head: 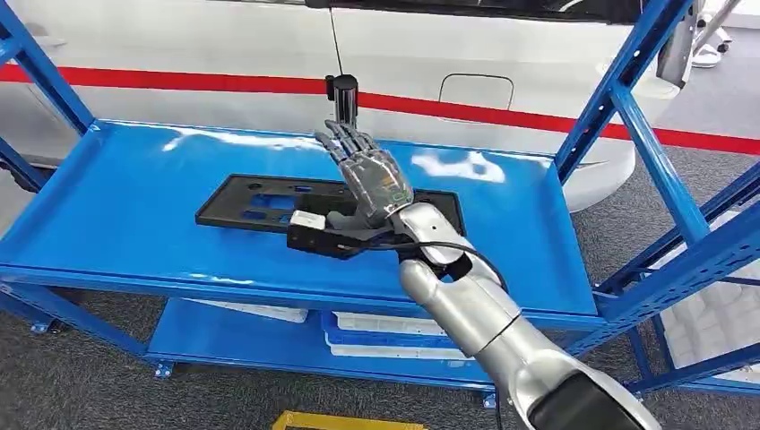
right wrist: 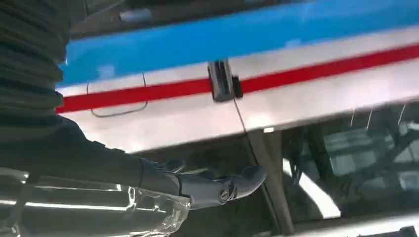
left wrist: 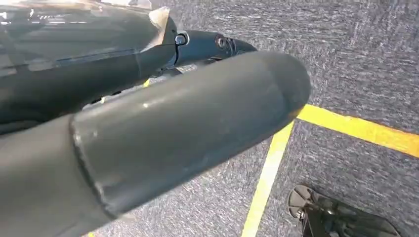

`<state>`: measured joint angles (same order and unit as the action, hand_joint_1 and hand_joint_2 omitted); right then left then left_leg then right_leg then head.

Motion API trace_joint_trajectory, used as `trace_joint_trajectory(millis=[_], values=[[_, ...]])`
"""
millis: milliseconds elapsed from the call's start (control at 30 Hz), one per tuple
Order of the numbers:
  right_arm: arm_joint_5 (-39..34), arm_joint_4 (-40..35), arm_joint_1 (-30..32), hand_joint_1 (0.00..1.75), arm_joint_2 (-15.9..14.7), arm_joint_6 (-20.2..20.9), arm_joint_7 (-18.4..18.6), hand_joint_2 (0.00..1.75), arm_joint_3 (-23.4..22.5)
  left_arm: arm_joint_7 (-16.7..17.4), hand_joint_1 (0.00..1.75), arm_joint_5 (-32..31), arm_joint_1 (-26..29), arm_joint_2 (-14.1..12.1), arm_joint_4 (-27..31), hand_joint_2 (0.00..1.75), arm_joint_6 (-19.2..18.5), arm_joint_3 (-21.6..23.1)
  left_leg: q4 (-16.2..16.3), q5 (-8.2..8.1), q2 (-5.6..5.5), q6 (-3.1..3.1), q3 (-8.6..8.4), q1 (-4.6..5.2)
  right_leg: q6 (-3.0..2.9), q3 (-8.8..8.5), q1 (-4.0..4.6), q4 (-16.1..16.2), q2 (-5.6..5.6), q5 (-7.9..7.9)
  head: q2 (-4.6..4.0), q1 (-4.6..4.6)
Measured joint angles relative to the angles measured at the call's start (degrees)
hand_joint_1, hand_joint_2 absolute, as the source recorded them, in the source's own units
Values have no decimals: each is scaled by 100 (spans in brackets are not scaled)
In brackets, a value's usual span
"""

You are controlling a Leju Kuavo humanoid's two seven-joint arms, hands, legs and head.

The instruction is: Take the parts from the cabinet and place them on the table.

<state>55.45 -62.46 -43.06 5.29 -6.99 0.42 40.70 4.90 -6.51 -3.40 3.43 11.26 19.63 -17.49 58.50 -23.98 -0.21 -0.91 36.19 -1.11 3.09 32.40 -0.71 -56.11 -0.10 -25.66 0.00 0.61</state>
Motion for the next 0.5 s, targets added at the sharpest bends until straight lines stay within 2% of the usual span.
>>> trace_joint_trajectory(millis=[133, 500], values=[[151, 402, 105, 0, 197, 6, 52, 175, 236, 157, 0, 78, 7, 15, 0, 0, 89, -15, 0, 1, 0, 1, 1, -1, -3, 4, 0, -3, 0, -2, -2, 0], [297, 961, 54, 0, 402, -52, 120, 175, 352, 229, 0, 111, 26, 50, 0, 0, 135, -61, 0, 1, -1, 0, 1, 0, -4, 5, 0, -3, 0, -3, 0, 0]])
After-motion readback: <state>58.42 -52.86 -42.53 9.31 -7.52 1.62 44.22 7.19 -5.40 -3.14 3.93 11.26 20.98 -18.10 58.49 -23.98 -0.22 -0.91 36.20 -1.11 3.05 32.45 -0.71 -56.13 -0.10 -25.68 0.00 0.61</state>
